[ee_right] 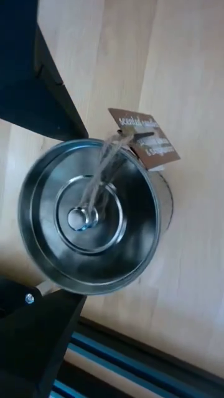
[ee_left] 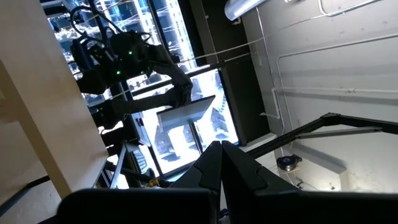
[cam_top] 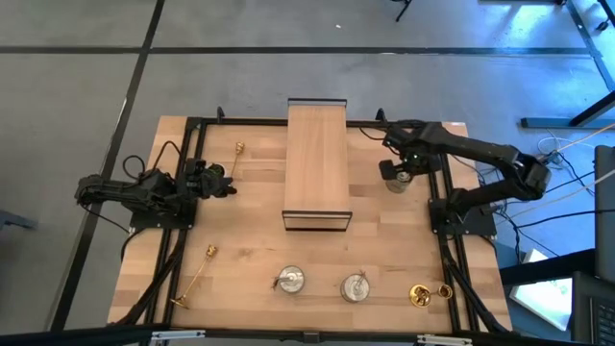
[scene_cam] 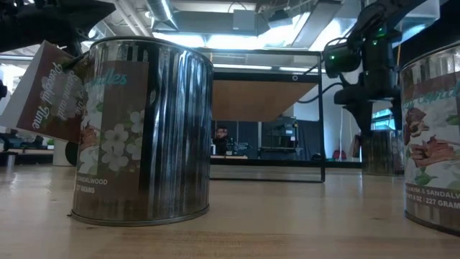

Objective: Pick & Place candle stick holders
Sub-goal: Put the top silver scented candle on the shelf

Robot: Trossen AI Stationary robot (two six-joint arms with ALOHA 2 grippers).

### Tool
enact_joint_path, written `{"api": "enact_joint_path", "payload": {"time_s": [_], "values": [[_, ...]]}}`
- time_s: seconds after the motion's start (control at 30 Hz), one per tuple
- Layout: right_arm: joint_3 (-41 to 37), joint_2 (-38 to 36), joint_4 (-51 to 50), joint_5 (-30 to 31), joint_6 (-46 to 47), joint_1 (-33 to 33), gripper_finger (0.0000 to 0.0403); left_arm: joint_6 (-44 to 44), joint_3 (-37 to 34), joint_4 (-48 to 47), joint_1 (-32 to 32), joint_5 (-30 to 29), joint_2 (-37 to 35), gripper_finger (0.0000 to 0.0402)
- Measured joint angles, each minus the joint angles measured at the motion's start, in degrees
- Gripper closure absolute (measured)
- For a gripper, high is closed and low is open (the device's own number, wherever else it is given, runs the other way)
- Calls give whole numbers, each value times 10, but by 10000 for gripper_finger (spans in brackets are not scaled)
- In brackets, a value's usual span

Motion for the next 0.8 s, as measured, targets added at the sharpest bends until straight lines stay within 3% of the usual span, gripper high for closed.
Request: {"api": "enact_joint_path", "payload": {"time_s": [0.27, 0.8], "values": [[0, 17, 22, 35, -3, 0, 3, 0, 0, 0, 0, 2, 0, 400], [-27, 17, 36, 11, 15, 2, 4, 6, 0, 0, 0, 7, 0, 400]]}}
